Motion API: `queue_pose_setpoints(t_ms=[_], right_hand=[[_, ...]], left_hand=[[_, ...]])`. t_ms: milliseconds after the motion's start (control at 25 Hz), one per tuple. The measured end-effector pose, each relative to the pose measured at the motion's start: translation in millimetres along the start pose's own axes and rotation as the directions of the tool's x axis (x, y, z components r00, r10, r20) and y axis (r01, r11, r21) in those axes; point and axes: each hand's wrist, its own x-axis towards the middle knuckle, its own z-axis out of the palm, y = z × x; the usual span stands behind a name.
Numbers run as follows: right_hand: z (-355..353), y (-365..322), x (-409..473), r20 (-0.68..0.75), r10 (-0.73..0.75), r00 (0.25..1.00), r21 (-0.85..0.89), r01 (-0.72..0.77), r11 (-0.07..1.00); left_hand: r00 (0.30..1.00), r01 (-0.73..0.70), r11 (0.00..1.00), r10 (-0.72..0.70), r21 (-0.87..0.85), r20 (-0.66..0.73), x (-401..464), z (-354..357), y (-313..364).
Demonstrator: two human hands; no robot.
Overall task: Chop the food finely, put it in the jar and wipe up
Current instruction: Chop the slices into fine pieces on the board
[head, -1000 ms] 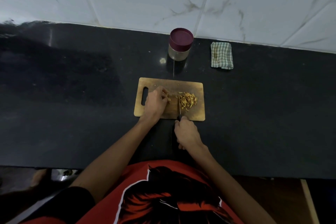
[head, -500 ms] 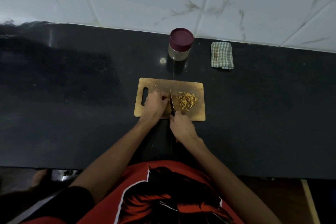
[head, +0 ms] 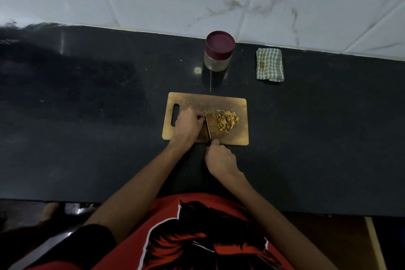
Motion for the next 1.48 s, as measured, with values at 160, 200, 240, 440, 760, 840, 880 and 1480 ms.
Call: queue_pose_setpoints(t_ms=[160, 200, 240, 440, 760, 840, 880, 1480], right_hand=[[5.3, 9.0, -10.3, -0.001, 0.032, 0.999, 0.077, -0.032, 0.997], [4.6, 12.2, -12.0, -0.006, 0.047, 0.999, 0.099, -0.046, 0.994], [3.2, 15.6, -13.6, -0.012, 0.057, 0.998, 0.116, -0.056, 0.992], [-5.1, 16.4, -10.6, -0.044, 0.012, 0.999, 0.132, -0.006, 0.991], [-11.1, 1.3, 1.5, -0.052, -0.053, 0.997, 0.094, 0.057, 0.994], [-11.9, -0.2, 3.4, -0.045, -0.046, 0.998, 0.079, 0.05, 0.996], [-11.9, -0.6, 4.5, -0.042, -0.046, 0.998, 0.076, 0.049, 0.996], [-20.3, 7.2, 6.4, 0.035, -0.054, 0.998, -0.023, 0.055, 0.998]], left_hand=[[1.0, -0.002, 1.0, 0.002, 0.018, 0.004, -1.8, -2.1, 1.8], [1.0, -0.002, 1.0, 0.003, 0.024, -0.006, -2.5, -2.4, 2.3], [1.0, -0.002, 1.0, 0.003, 0.023, -0.014, -2.8, -2.0, 2.1], [1.0, -0.005, 1.0, 0.005, 0.002, 0.016, -2.2, -0.9, -0.3], [0.994, -0.072, 0.997, 0.073, 0.014, -0.077, -13.8, -0.8, -6.3], [0.993, -0.081, 0.995, 0.085, 0.055, -0.076, -19.2, 2.0, -7.5], [0.992, -0.093, 0.992, 0.1, 0.081, -0.076, -22.2, 2.8, -7.7], [0.983, -0.175, 0.939, 0.186, 0.297, -0.007, -34.5, 8.5, -13.5]])
